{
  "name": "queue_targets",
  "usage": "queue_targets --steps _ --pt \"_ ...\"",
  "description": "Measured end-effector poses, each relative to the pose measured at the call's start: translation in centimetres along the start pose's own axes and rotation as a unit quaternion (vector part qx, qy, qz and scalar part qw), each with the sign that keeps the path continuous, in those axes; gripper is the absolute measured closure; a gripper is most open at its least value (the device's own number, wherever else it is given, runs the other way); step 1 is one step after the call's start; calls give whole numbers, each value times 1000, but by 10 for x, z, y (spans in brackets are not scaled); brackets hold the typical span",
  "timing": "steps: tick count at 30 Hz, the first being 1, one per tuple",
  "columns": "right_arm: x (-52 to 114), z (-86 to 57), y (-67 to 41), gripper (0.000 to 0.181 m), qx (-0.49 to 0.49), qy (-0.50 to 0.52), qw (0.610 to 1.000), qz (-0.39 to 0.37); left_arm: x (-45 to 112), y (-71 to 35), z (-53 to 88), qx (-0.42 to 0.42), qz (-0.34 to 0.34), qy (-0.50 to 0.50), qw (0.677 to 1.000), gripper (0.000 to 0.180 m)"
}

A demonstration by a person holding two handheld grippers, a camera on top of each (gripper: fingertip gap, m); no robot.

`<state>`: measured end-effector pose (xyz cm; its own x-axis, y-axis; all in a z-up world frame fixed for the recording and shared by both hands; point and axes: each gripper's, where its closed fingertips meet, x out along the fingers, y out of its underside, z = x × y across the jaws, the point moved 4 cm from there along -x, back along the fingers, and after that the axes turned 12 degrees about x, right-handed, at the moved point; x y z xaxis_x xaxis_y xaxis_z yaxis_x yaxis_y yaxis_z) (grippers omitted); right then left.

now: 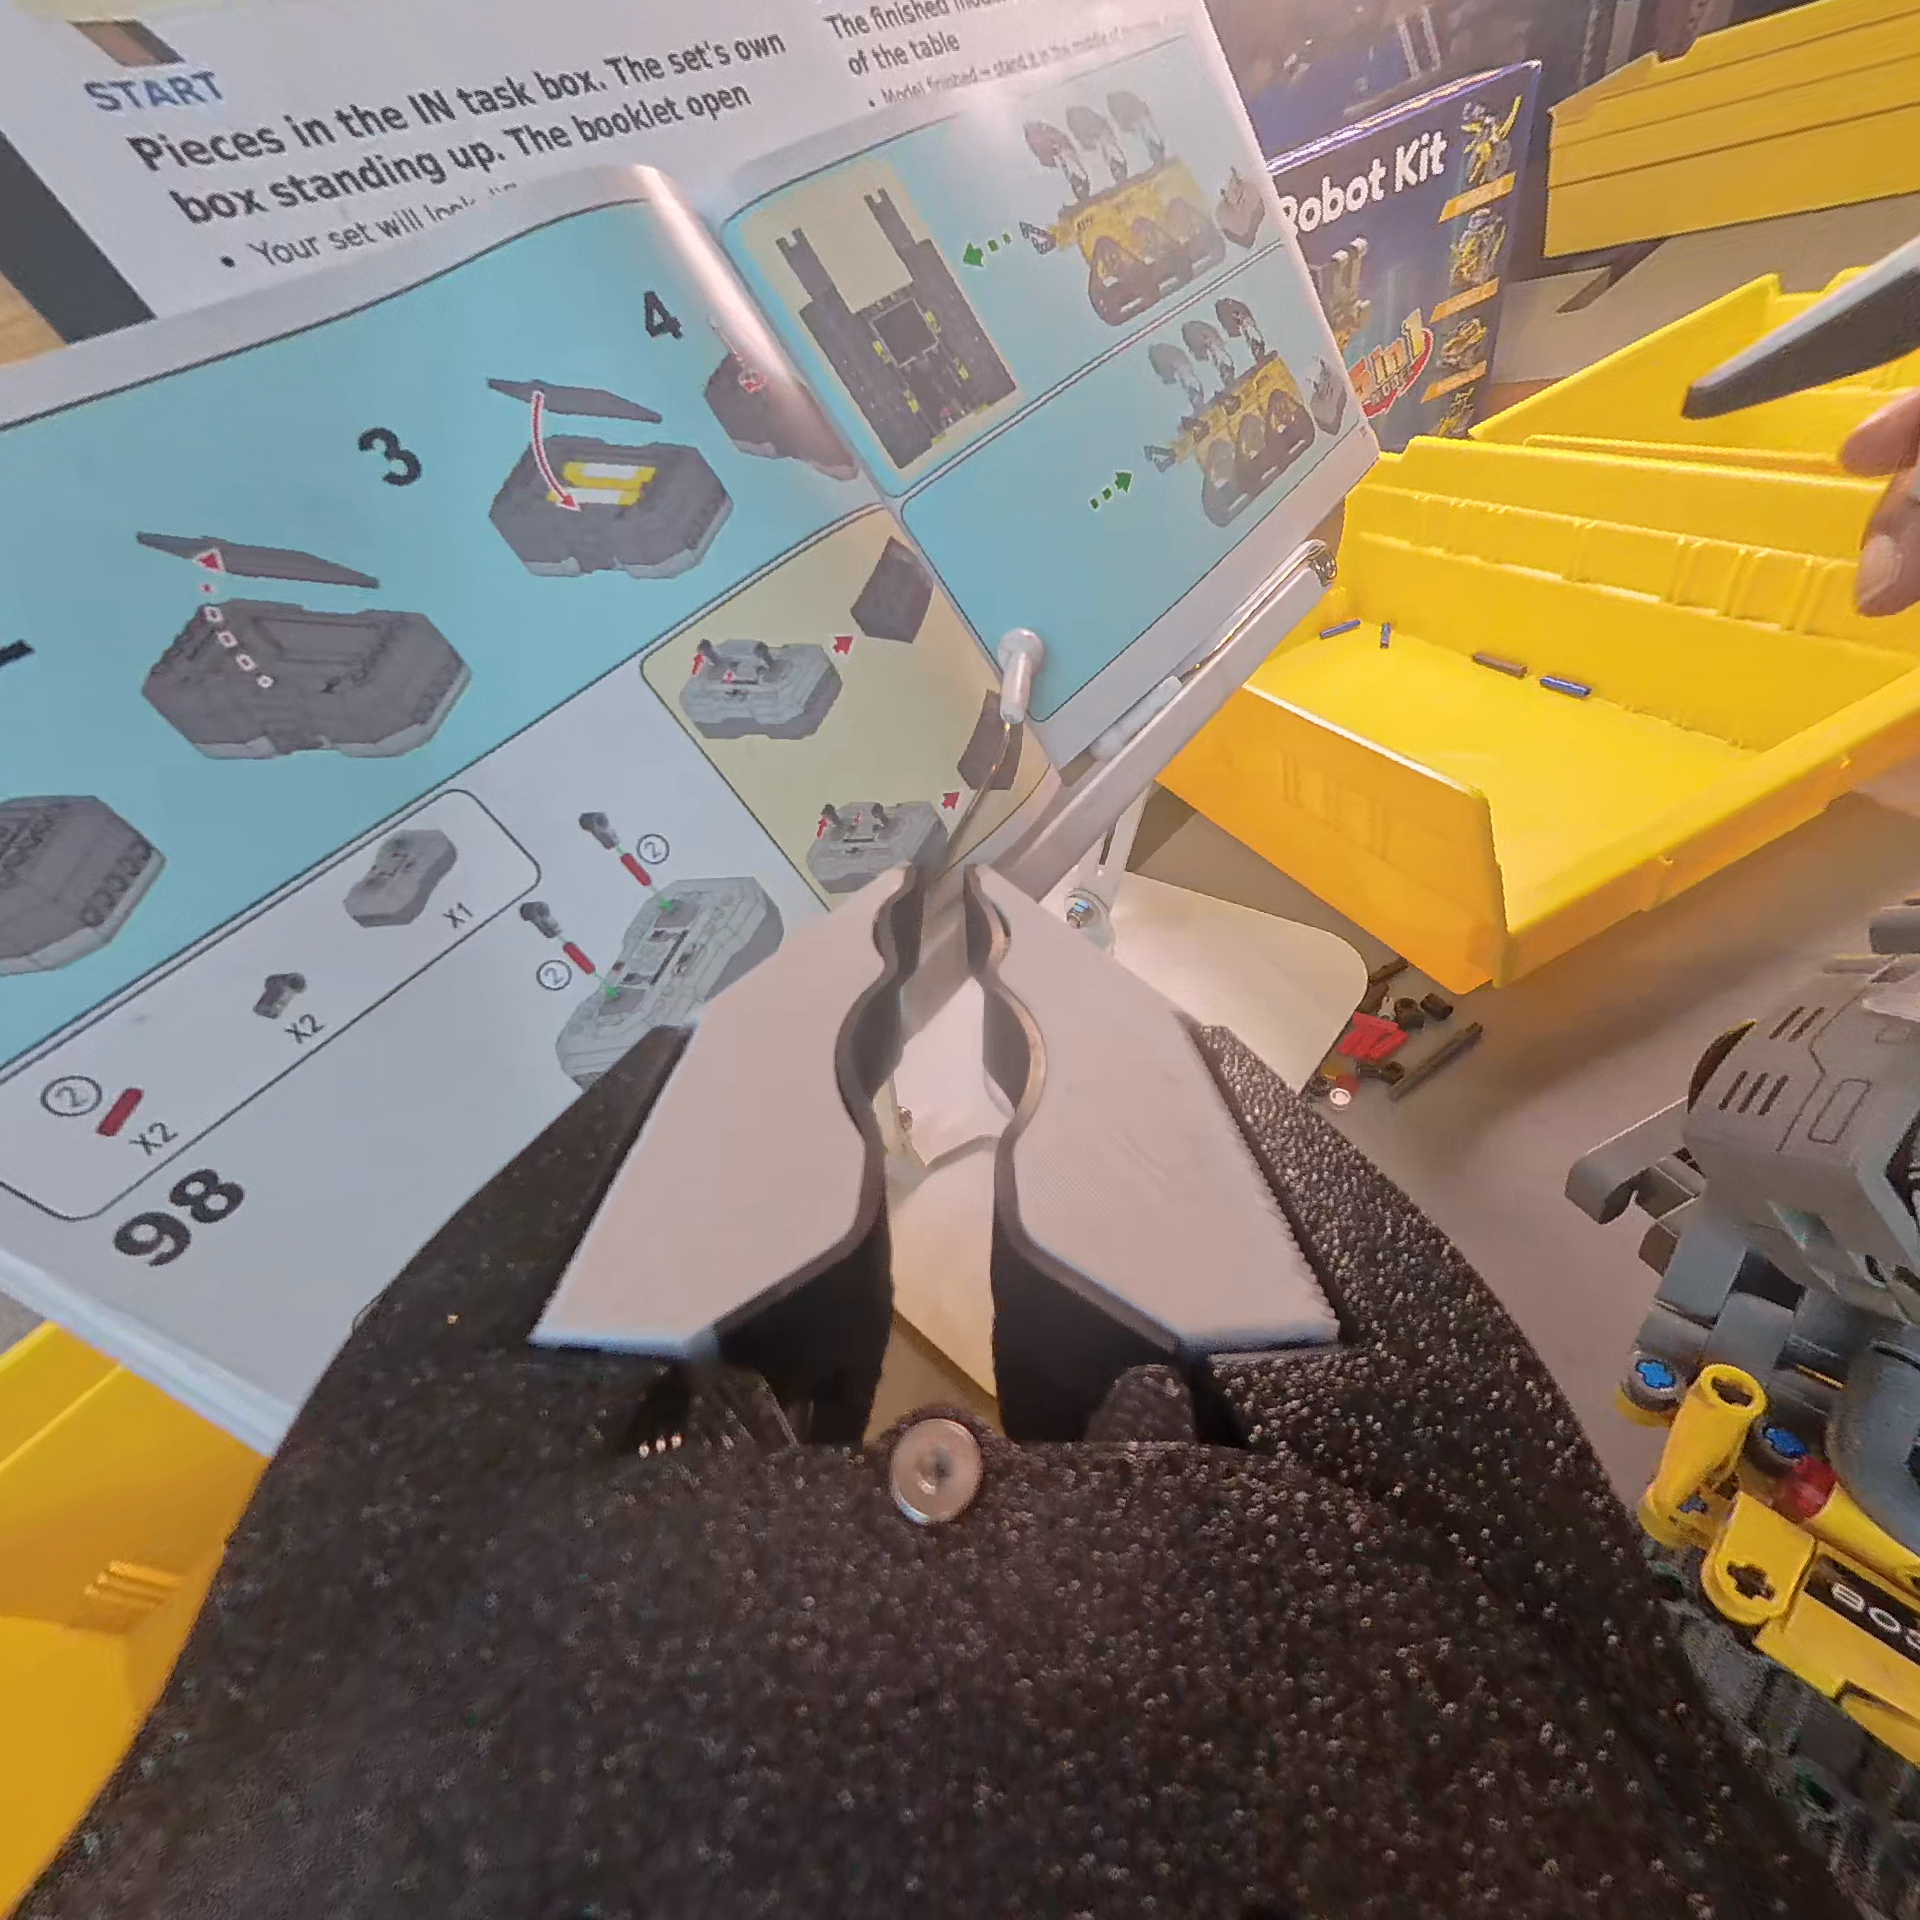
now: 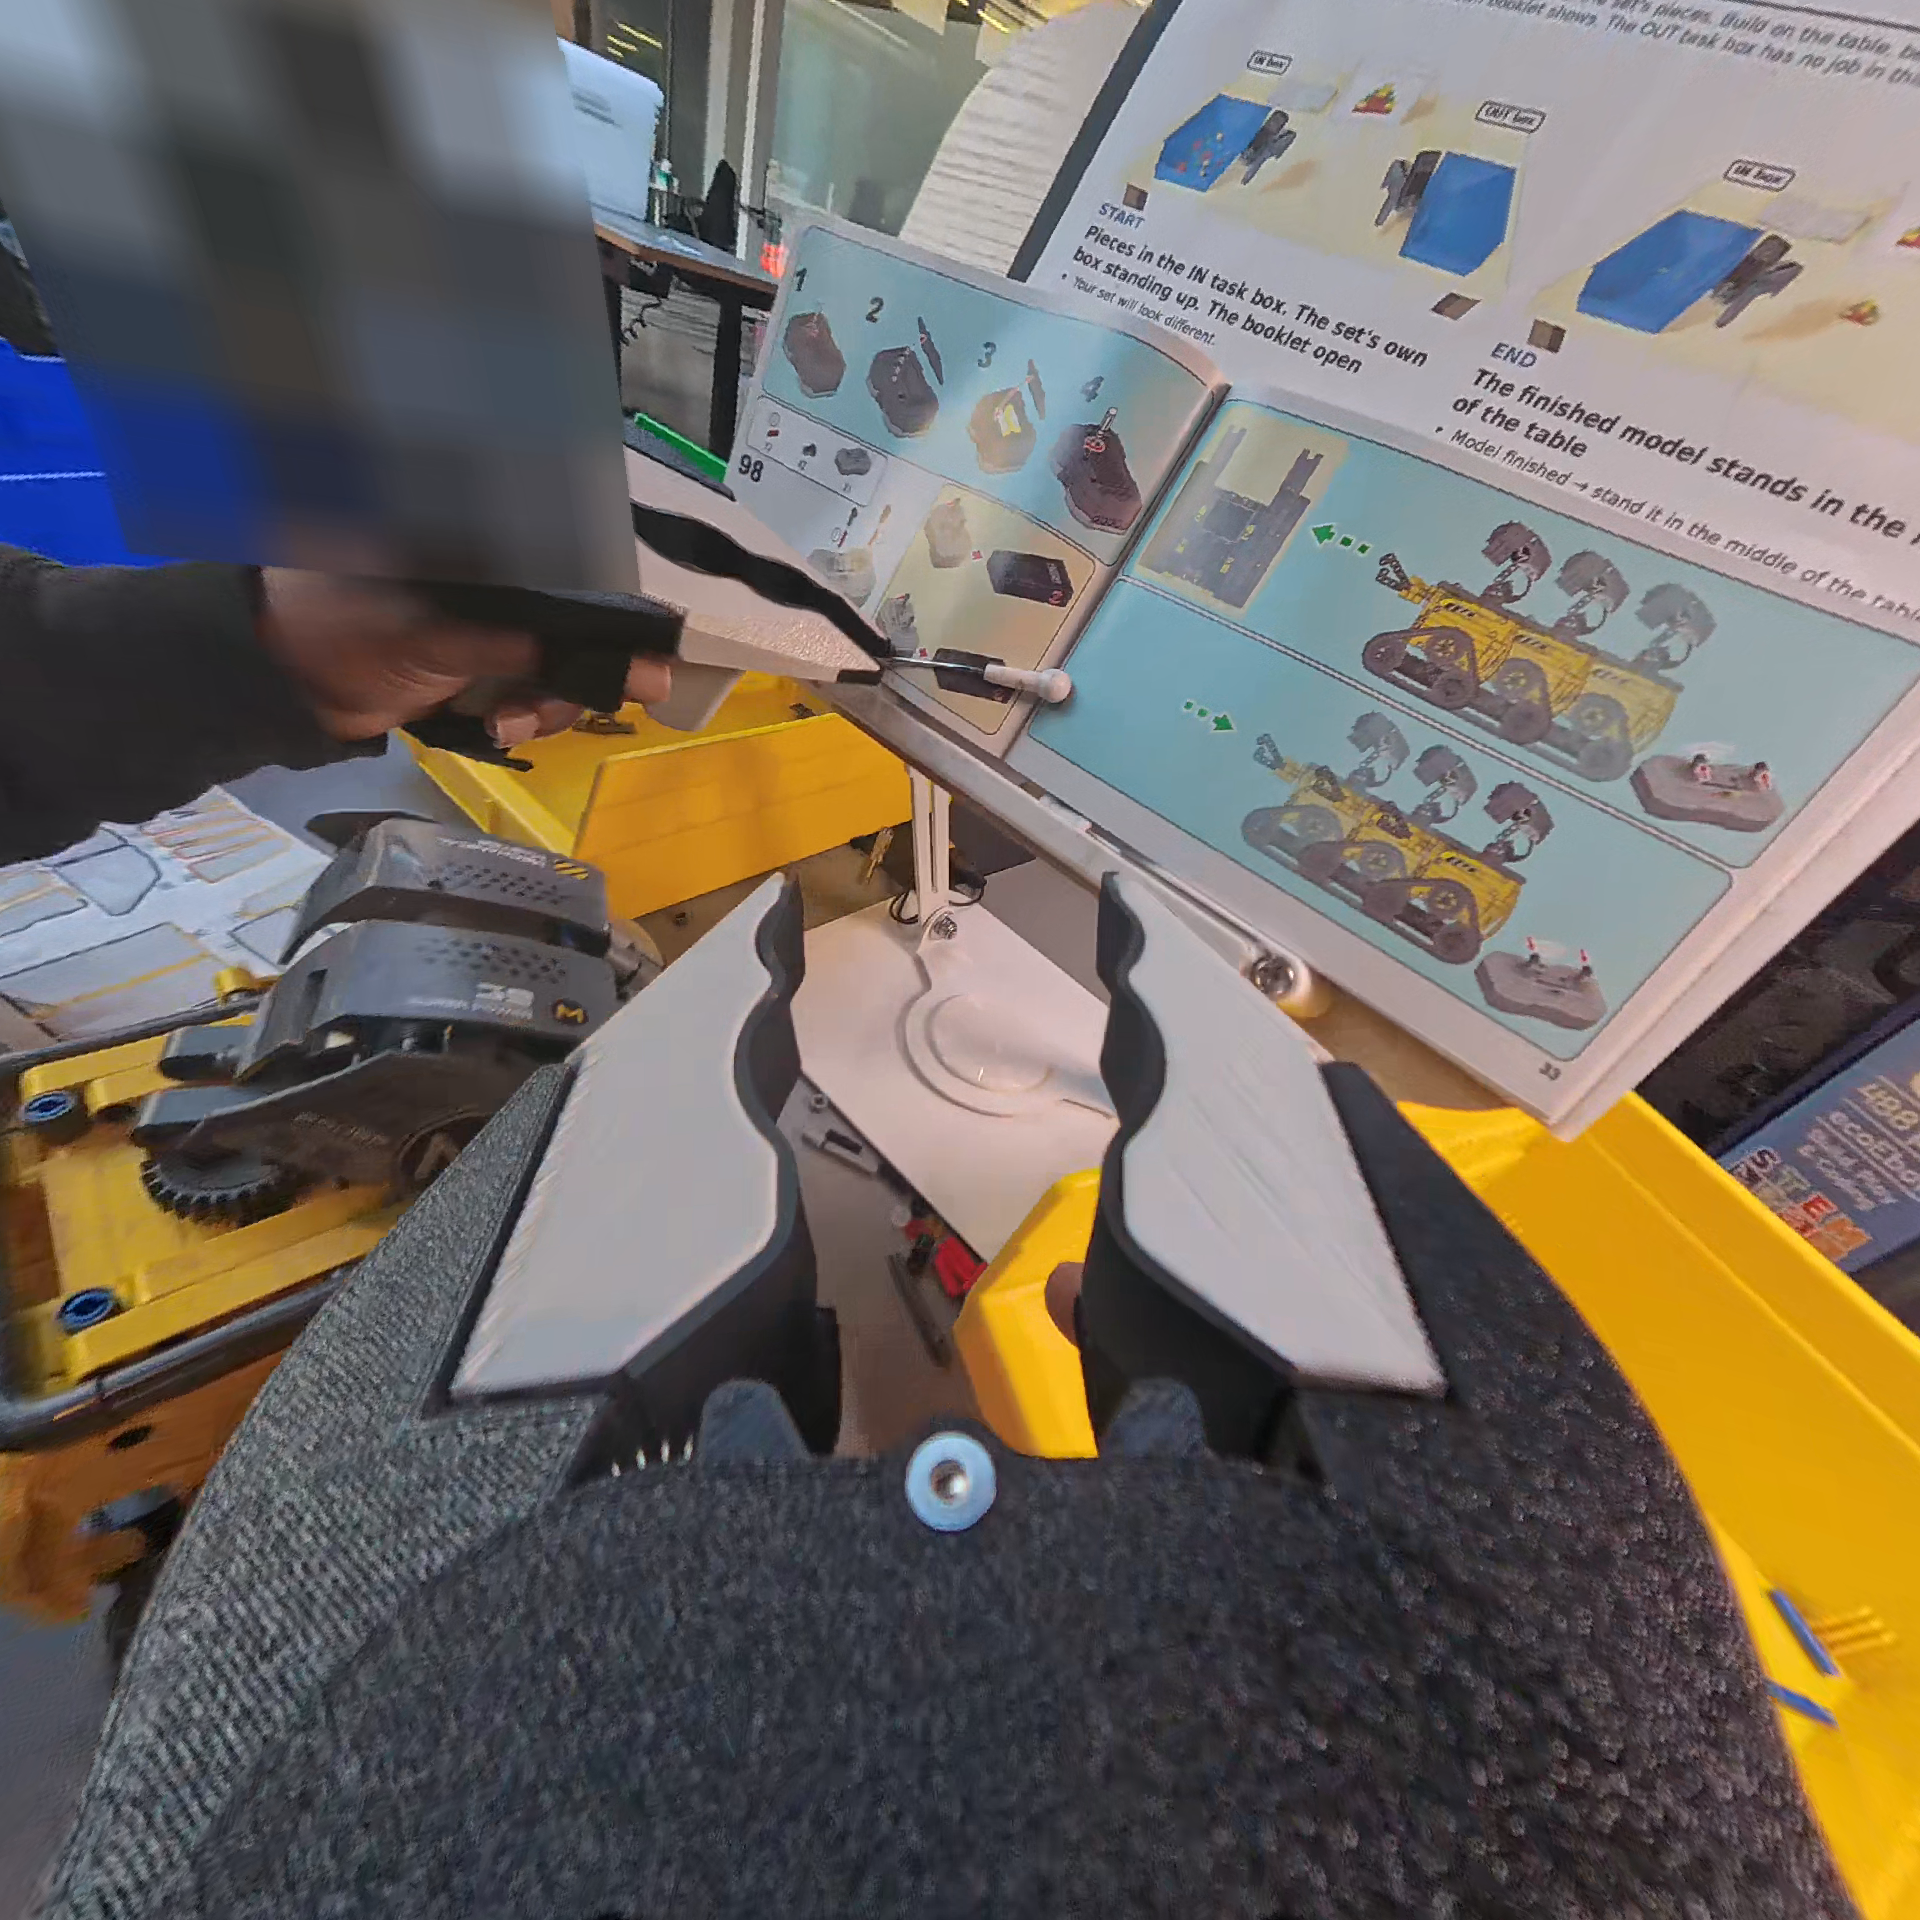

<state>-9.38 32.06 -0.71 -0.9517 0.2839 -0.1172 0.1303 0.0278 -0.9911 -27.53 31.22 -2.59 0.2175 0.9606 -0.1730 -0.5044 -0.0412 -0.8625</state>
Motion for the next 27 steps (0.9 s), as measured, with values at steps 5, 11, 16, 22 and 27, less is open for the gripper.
queue_targets --steps 5,11,16,22,27 --pt "-31 5 20 124 10 2 1000 16 -32 -3 8 -24 -18 10 1000 175" --pt "-79 -2 38 125 22 31 999 14 -175 -8 129 -86 -15 -202 976 160" --pt "-98 -7 44 128 75 43 995 -41 -271 87 271 -185 161 -283 927 125" --pt "-86 -5 54 130 100 43 993 -45 -281 234 336 -211 373 -233 873 81" --pt "-73 -2 56 131 85 64 993 -47 -237 330 337 -222 487 -146 832 53"
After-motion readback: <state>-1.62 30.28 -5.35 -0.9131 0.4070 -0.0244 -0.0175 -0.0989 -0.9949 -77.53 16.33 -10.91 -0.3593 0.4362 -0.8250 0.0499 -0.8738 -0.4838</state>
